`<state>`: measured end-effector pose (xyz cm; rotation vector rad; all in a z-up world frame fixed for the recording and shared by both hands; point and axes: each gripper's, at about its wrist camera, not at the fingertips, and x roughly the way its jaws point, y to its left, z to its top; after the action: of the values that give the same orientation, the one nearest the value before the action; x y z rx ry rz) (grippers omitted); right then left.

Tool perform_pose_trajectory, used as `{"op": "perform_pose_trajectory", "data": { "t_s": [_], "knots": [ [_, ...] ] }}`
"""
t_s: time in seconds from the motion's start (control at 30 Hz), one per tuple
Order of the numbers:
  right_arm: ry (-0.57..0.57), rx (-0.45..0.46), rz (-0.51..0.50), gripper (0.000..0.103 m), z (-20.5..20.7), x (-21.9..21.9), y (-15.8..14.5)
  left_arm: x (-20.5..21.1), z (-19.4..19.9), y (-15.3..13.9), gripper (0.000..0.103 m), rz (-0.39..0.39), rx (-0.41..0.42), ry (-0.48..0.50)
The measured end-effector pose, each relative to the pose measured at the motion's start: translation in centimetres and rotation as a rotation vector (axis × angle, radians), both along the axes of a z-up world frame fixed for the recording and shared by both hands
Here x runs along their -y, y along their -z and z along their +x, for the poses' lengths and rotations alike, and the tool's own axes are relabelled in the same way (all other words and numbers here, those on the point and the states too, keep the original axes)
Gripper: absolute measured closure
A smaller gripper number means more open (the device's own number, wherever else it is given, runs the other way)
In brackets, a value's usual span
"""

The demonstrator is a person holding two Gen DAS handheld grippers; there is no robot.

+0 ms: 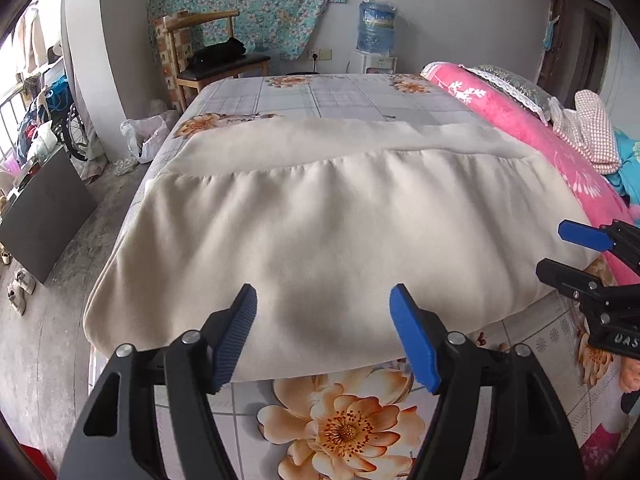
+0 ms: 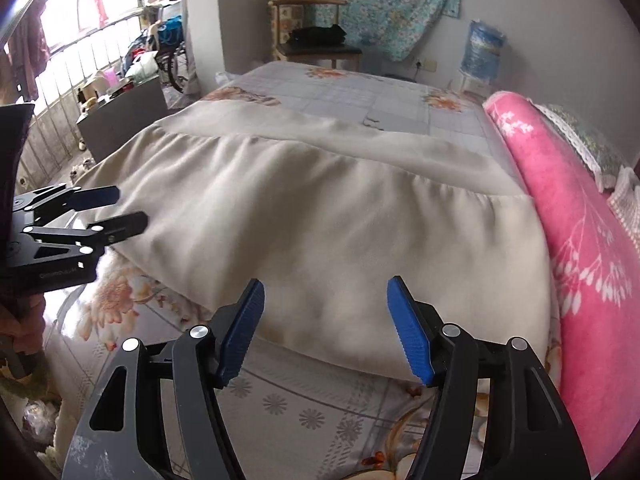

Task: Fold large clothes

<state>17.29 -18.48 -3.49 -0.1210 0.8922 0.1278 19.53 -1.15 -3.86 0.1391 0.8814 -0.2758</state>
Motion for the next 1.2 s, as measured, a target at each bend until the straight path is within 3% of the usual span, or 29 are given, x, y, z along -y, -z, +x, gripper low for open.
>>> {"op": "perform_pose_trajectory", "data": {
  "t_s": [0.1, 0.17, 0.23, 0.33, 0.43, 0.5, 0.57, 0.7, 0.8, 0.93, 1.03, 1.2],
  "knots": [
    [-0.009, -0.041, -0.074, 0.039, 0.6, -1.3, 2.4, 0.5, 0.2, 1.0, 0.030, 0.018, -0.002, -0.027],
    [-0.006, -0.041, -0.097, 0.039, 0.0, -1.5, 2.0, 0.0, 0.1, 0.4, 0.030, -0.007, -0.017, -0.044],
    [0.023, -0.025, -0.059, 0.038, -1.1, -0.5, 0.9, -0.8, -0.7, -0.6, 0.030, -0.040, 0.008, -0.053],
    [0.125, 0.017, -0.039, 0.034, -2.5, 2.6, -0.3, -1.7, -1.5, -0.8, 0.024, -0.031, 0.036, -0.069],
    [0.265, -0.058, 0.015, 0.033, -2.2, 6.9, 1.5, -2.4, -0.5, 1.4, 0.023, -0.017, -0.054, -0.107],
    [0.255, -0.069, 0.065, 0.033, -2.3, 8.0, 2.0, -2.9, -0.7, 1.1, 0.022, -0.059, -0.039, -0.122],
    [0.248, -0.064, 0.031, 0.033, -2.9, 7.2, 1.0, -3.2, -1.3, 0.5, 0.022, -0.073, -0.037, -0.130],
    [0.220, -0.021, 0.067, 0.026, -5.0, 6.0, -1.0, -3.9, -4.0, -1.4, 0.022, -0.130, 0.014, -0.143],
    [0.203, 0.004, 0.122, 0.018, -7.0, 5.3, -2.1, -4.4, -6.7, -2.9, 0.015, -0.162, 0.052, -0.164],
    [0.184, 0.023, 0.136, 0.013, -8.5, 3.8, -3.5, -4.1, -9.8, -4.8, 0.006, -0.136, 0.100, -0.181],
    [0.171, 0.055, 0.119, 0.008, -9.9, 2.6, -4.5, -3.8, -11.8, -6.2, 0.006, -0.116, 0.156, -0.171],
    [0.165, 0.097, 0.060, 0.008, -11.7, 0.8, -5.9, -3.4, -13.8, -8.2, 0.006, -0.105, 0.204, -0.166]
  ]
}}
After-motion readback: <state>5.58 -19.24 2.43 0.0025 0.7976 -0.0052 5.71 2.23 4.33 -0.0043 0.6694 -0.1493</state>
